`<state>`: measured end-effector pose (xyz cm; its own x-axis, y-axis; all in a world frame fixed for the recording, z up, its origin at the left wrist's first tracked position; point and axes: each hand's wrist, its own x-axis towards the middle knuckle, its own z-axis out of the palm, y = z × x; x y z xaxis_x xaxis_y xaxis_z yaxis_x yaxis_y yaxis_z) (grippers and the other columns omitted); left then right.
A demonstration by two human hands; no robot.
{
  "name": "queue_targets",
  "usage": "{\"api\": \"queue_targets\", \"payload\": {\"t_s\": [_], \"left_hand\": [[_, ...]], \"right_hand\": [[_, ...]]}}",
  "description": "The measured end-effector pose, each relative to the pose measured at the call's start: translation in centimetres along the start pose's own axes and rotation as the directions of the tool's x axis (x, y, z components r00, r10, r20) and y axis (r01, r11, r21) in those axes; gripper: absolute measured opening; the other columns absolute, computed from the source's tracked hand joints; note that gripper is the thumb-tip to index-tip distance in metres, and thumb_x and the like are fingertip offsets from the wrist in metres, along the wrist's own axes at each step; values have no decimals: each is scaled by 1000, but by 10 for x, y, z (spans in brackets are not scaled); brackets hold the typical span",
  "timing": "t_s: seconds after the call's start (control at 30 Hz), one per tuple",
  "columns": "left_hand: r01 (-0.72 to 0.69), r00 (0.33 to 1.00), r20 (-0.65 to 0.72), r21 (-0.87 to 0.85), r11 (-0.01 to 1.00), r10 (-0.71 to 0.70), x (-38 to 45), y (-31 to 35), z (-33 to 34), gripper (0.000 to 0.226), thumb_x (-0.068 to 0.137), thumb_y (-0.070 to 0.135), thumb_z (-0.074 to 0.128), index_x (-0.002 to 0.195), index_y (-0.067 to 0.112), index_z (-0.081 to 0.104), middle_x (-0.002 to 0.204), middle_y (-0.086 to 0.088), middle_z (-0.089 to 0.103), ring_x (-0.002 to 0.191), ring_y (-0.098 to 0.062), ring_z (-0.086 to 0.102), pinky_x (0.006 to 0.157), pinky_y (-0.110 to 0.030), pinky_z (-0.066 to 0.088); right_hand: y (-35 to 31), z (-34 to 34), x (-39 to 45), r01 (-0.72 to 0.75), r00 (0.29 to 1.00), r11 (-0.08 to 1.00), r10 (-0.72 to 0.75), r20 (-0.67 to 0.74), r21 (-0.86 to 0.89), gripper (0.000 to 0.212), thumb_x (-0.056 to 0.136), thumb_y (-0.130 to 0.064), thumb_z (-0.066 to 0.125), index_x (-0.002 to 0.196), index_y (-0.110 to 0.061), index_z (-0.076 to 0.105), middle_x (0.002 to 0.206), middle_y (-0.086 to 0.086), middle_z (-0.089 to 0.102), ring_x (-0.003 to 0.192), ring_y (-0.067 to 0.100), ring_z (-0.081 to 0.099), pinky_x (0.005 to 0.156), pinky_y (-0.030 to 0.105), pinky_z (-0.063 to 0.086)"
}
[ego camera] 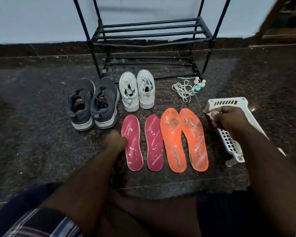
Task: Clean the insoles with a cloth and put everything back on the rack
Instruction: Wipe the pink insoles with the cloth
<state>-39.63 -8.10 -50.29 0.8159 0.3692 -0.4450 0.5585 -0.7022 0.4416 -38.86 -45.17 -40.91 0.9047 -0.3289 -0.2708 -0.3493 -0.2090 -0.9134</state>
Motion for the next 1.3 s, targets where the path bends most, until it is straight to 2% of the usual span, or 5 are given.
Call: {"api": "queue_targets", "payload": {"t_s": [0.2, 0.43, 0.9, 1.17, 1.3], "left_hand": [[11, 1000, -13, -126, 992, -13, 0, 3, 8, 30, 76, 20, 71, 102, 14, 59, 102, -10, 66, 100, -34, 66, 86, -40, 54], [170, 981, 182, -647, 743, -65, -12, 9, -8, 14, 93, -1, 53, 99, 10, 61, 88, -12, 66, 71, -20, 65, 45, -29, 55], [29, 999, 31, -308, 951, -20, 12, -15, 20, 40, 53, 22, 63, 91, 18, 70, 87, -6, 72, 78, -27, 71, 74, -43, 62], [175, 980, 185, -645, 744, -71, -27, 11, -1, 18, 86, -9, 59, 85, 9, 60, 68, -13, 57, 51, -20, 51, 42, -22, 43], [166, 978, 208, -760, 628, -6, -41, 32, -14, 18, 90, -1, 54, 96, 15, 61, 77, -6, 64, 67, -17, 61, 58, -30, 53]], "right_hand": [[-2, 10, 2, 12, 999, 998, -15, 49, 70, 15, 92, 3, 59, 80, -7, 63, 76, 12, 63, 60, 19, 56, 52, 19, 54], [-10, 11, -3, -45, 994, 993, 34, 105, 107, 17, 86, 10, 62, 97, -2, 66, 82, 12, 67, 66, 20, 61, 57, 20, 57], [-3, 6, -6, -17, 994, 1000, 17, 112, 3, 15, 85, 3, 68, 99, 5, 67, 92, 24, 69, 77, 29, 62, 55, 23, 56], [5, -21, 12, -3, 992, 983, -21, -127, -185, 16, 76, 0, 75, 70, -12, 67, 68, 13, 65, 62, 23, 58, 66, 38, 50], [13, -57, 17, -64, 973, 906, -36, -228, -419, 19, 65, -15, 84, 69, -16, 66, 68, 8, 69, 64, 24, 63, 67, 38, 53]]}}
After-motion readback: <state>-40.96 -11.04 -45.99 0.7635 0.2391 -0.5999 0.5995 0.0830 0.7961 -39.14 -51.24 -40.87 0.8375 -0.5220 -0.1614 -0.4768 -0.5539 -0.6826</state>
